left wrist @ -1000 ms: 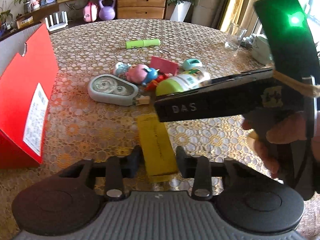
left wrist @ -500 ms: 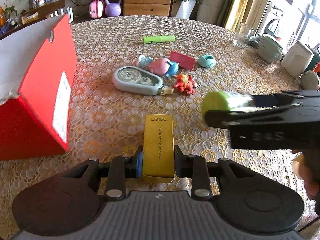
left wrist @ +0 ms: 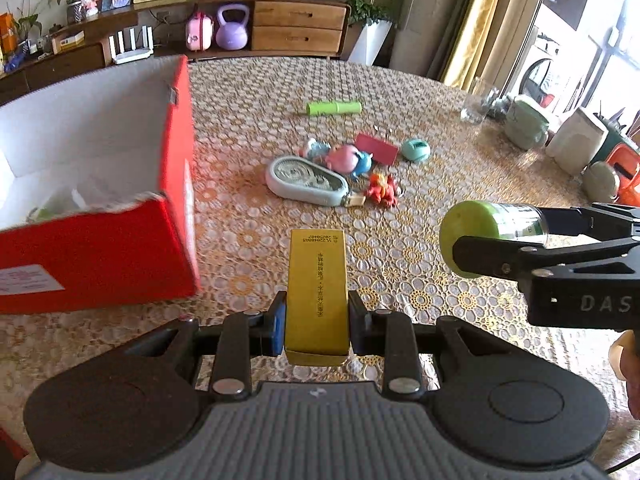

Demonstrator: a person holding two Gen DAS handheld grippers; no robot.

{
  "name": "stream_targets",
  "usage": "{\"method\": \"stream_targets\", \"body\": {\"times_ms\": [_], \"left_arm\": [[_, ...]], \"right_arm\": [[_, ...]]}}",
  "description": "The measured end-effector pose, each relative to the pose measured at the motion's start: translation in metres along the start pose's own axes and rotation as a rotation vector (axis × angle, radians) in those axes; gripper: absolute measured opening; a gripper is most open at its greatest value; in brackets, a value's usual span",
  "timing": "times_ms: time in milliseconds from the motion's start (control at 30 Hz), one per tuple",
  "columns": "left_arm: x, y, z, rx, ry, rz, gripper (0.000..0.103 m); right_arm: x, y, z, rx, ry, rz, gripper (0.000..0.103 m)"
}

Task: Organize rigid objects
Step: 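Carry the yellow box with left tool while right tool carries the jar over the red box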

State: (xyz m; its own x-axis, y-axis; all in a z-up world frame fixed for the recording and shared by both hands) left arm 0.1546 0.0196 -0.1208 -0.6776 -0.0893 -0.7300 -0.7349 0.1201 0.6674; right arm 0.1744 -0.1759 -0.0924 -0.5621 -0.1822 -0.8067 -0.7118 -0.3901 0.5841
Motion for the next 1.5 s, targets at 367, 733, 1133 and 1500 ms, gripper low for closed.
{"method": "stream_targets", "body": {"times_ms": [367,733,1133,1500], "left_arm": [[-0.037,0.059,0.032,0.007,0.01,-0.083,0.029],[-0.065,0.085,0.097,-0.098,0.025,-0.15,0.029],[-0.08,0.083,0.183,-0.214,0.052,-0.134,0.029],[-0.09,0.038,0.233,-0.271,0.043,-0.074,0.022]], "right_arm": [[-0.035,0.026,0.049,-0.033,0.044,-0.071,0.083],[-0.071,0.014,0.11,-0.083,0.099,-0.102,0.083],[-0.092,-0.031,0.17,-0.15,0.168,-0.098,0.083],[-0.094,-0.1,0.21,-0.154,0.25,-0.038,0.083]]}}
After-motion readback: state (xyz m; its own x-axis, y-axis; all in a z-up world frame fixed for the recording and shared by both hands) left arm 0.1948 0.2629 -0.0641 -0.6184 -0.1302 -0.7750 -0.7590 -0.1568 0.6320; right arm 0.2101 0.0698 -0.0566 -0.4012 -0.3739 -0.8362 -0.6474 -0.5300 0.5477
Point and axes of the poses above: each gripper's, at about its wrist camera, not at the fingertips, and y roughly against the way its jaws point, z to its left, x to its underside, the point moved 2 cm from there along -y, roughly the way its jaws point, and after that the axes turned 9 degrees about -z, right-handed, at the moved point
